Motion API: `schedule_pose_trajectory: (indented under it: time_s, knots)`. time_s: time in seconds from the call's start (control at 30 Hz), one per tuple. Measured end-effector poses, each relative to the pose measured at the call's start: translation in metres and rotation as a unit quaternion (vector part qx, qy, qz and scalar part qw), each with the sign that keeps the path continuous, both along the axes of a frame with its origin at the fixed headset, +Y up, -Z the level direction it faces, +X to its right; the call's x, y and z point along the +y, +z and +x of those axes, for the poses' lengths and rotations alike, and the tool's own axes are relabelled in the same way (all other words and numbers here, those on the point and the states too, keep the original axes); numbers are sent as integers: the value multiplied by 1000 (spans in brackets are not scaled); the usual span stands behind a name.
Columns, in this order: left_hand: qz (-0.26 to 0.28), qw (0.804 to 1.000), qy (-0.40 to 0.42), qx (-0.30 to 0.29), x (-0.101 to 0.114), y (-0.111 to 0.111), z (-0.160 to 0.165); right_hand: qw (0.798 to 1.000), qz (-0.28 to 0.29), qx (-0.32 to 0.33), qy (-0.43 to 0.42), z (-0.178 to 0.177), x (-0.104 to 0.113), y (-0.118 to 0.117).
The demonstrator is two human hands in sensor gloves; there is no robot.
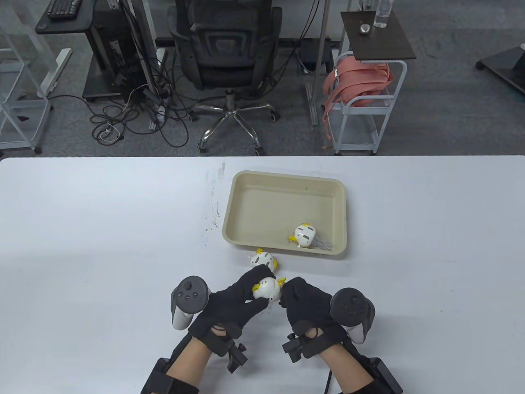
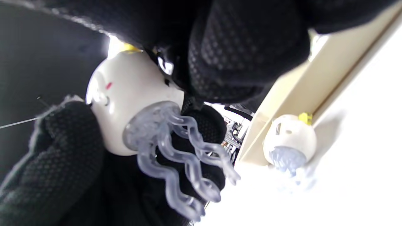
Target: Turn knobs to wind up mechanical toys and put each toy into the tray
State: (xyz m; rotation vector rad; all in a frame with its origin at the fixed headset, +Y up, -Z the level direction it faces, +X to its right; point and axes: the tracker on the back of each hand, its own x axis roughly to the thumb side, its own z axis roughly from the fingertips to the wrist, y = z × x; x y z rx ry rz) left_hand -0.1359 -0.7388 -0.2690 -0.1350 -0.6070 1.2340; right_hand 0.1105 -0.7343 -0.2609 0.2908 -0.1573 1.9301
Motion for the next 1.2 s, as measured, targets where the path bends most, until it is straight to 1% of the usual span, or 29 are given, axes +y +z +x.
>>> schedule_pose_trajectory:
  time_s: [0.27, 0.47, 0.57, 0.6, 0.67, 0.73, 0.8, 0.83, 0.97, 1.03, 1.1, 1.2]
  knots:
    - [2, 1000, -6, 8, 0, 0, -1, 1000, 0, -3, -6, 0, -2, 0]
    - [-7, 1000, -9, 18, -1, -1, -2, 1000, 28, -8, -1, -2, 1, 3]
    - [-29, 999, 9, 26, -4, -2, -3, 999, 39, 8, 11, -6, 2, 4]
    - [-36, 999, 20, 24, -5, -2, -4, 999, 43, 24, 16, -8, 3, 5]
    - [-54, 997, 47, 20, -7, -4, -6, 998, 50, 36, 19, -11, 4, 6]
    - [-73, 995, 73, 10, -9, -5, -7, 996, 69, 42, 32, -14, 6, 7]
    - [-84, 993, 84, 5, -10, -5, -7, 994, 87, 35, 49, -15, 8, 9]
    - [-90, 992, 91, -3, -10, -6, -7, 992, 107, 28, 58, -14, 10, 10]
    - [-116, 986, 116, -23, -12, -5, -3, 985, 151, 7, 81, -11, 15, 13]
    - [-110, 988, 110, -25, -12, -5, -2, 985, 151, -4, 80, -10, 15, 13]
    - [-95, 991, 93, -20, -10, -4, -1, 988, 139, -9, 70, -7, 14, 11]
    - [-63, 996, 61, -14, -7, -3, 0, 996, 79, -13, 40, -4, 9, 6]
